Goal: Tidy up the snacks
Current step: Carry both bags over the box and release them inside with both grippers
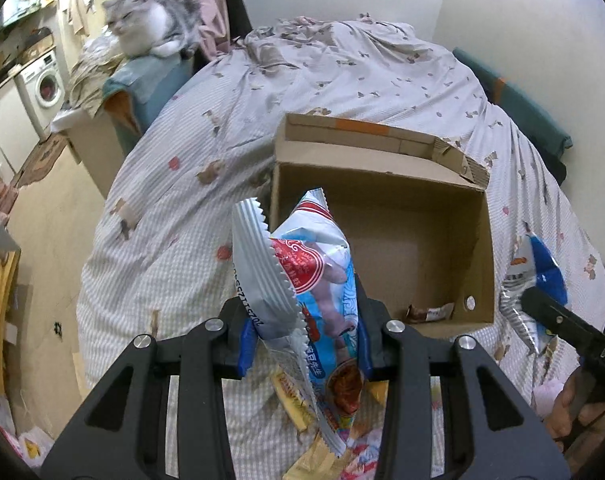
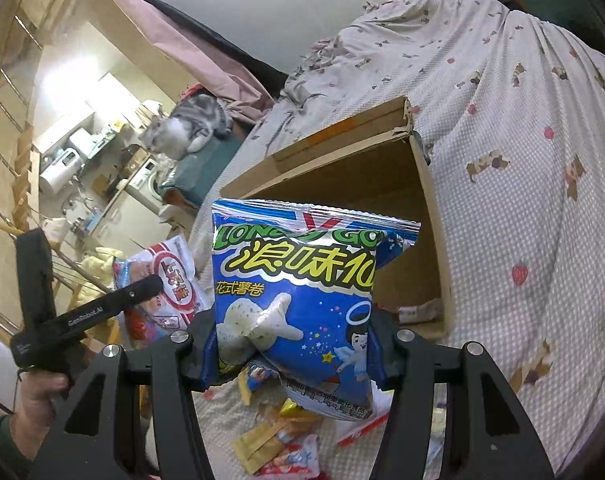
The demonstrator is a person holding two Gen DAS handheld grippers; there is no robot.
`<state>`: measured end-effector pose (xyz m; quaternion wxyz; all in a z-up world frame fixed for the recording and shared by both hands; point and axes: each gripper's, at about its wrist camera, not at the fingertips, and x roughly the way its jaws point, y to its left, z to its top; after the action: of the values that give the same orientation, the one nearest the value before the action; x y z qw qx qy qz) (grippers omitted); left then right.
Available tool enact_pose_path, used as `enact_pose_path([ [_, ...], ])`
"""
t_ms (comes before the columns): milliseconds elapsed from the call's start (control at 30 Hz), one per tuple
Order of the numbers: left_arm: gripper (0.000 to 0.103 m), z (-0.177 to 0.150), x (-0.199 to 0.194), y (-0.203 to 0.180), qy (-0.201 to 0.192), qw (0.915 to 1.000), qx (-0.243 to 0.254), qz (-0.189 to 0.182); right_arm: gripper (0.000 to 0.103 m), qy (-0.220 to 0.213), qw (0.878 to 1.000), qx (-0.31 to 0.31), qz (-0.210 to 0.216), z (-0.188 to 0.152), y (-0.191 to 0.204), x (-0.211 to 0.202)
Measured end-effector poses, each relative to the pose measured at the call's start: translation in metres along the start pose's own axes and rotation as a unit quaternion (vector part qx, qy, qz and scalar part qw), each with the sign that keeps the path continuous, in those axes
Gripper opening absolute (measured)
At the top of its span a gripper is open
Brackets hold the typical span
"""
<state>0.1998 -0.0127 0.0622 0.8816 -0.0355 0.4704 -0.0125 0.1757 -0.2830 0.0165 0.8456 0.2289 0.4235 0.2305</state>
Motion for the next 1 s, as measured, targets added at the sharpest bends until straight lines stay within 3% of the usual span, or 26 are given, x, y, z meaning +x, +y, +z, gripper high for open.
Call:
enact_pose_path([
  [333,0.035,0.029,0.056,-0.035,0.006,0.9998,0.015,-0.007,0.058,0.039,0.997,-0.038,-0.056,0.023,-0.012,0.056],
  [533,0.035,0.040,0.087,-0.056,0.007,0.9988,0.048,0.009,0.059,0.077,0.987,-0.085,-0.114,0.024,-0.013,0.086],
  [1000,0.040,0.048,0.115,-0.065,0.004,0.9954,0.085,0.044,0.060,0.100,0.987,-0.053,-0.115,0.024,-0.028,0.097],
])
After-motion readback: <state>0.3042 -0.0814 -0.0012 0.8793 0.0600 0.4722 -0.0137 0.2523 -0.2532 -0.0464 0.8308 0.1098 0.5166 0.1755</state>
